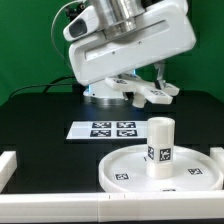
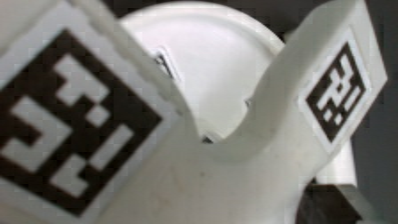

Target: Assemble round table

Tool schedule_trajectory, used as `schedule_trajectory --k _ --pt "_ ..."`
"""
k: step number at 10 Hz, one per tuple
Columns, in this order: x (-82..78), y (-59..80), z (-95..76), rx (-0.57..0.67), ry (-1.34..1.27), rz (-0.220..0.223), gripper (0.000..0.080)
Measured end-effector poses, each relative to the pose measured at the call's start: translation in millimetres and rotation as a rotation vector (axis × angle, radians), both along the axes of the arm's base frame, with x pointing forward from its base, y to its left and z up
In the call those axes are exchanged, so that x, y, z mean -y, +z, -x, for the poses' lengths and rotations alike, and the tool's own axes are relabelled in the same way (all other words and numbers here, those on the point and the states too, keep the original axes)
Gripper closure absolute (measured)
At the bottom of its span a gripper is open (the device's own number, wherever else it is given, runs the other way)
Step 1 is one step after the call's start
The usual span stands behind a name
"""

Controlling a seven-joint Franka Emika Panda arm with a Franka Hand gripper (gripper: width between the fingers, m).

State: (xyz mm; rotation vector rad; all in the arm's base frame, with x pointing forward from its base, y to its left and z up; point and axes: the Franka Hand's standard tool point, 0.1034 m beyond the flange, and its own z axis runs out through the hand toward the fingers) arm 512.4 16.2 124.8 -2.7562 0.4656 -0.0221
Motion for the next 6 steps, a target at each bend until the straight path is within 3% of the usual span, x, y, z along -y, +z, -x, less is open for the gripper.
schedule_trajectory --k 3,5,6 --pt "-7.6 3.0 -7.5 0.003 -0.014 -0.009 0.039" --pt "-25.7 13.2 -38.8 0.021 -0.042 -0.023 0.039" --pt "-26.3 15.5 -45.4 0.026 -0.053 -0.025 0.039"
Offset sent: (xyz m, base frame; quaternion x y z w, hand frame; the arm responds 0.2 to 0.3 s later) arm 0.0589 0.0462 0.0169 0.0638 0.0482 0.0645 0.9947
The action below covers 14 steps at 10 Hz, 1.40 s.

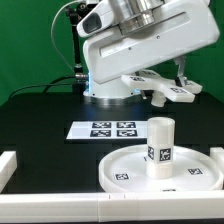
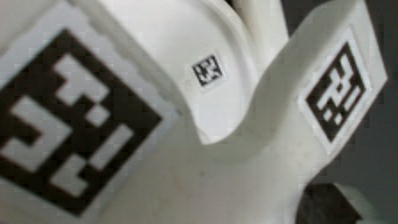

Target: Assemble round table

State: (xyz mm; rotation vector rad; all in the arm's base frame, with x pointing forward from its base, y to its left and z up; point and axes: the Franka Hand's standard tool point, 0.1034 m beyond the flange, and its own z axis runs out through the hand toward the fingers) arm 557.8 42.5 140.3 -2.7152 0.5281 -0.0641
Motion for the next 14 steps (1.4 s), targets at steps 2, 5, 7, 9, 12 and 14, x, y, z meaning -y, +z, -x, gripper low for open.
schedule_trajectory --k 2,5,7,9,12,14 --pt "1.8 -3.6 3.9 -0.007 -0.003 0.003 0.039" --pt "1.7 -5.4 1.8 -0.009 -0.003 0.002 0.039" --pt "-1.0 -6.9 -9.5 -0.001 -0.002 0.002 0.039" --pt "0.1 -13.8 -9.9 -0.005 -0.005 0.007 0.039" --pt "0.4 -23.4 -9.1 -0.002 -0.009 0.022 0.039" --pt "-0.3 -26.0 -8.3 -0.004 -0.008 0.023 0.039"
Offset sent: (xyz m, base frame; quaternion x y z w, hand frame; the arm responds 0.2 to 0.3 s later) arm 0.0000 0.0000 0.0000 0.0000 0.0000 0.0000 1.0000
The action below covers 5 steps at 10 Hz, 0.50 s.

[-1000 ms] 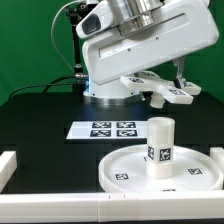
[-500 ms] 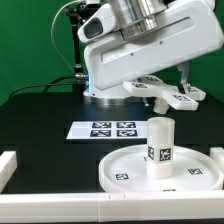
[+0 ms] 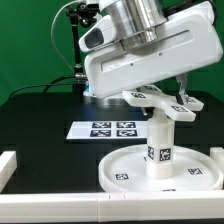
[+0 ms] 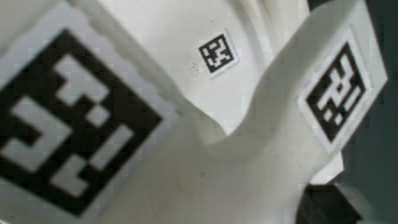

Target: Assemble round table

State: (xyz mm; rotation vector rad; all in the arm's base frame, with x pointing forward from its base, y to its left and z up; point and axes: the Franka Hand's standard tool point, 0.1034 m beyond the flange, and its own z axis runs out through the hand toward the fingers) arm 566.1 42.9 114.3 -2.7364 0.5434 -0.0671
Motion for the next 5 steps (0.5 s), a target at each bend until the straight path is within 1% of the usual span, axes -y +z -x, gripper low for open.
schedule_trajectory --k 3,4,5 --pt "0.3 -5.4 -0.8 0.008 -0.003 0.011 0.039" --pt "2.1 -8.9 -0.8 0.018 -0.008 0.024 0.039" --pt "1.8 -9.0 -1.2 0.026 -0.009 0.03 0.039"
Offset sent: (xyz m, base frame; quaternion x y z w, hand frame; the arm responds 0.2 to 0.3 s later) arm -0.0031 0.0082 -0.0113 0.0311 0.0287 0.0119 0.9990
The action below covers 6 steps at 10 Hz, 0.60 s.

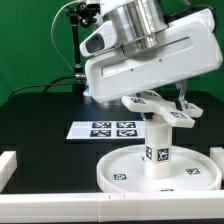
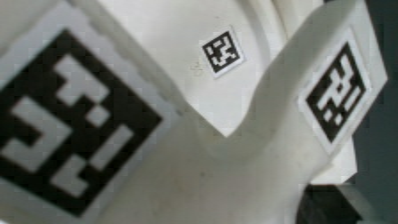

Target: Assemble round table

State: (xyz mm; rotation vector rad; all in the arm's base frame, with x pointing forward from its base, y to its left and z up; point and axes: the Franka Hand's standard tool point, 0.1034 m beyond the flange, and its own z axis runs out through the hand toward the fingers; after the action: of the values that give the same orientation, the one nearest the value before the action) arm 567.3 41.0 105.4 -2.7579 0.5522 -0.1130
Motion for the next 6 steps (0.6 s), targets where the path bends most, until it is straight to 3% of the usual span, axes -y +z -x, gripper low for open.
schedule_trajectory --k 4,5,6 --pt "1.5 0.0 0.4 0.005 0.004 0.005 0.039" --pt "1.8 -0.1 0.4 0.005 0.003 0.005 0.0327" --pt "1.9 0.1 0.1 0.005 0.003 0.005 0.0327"
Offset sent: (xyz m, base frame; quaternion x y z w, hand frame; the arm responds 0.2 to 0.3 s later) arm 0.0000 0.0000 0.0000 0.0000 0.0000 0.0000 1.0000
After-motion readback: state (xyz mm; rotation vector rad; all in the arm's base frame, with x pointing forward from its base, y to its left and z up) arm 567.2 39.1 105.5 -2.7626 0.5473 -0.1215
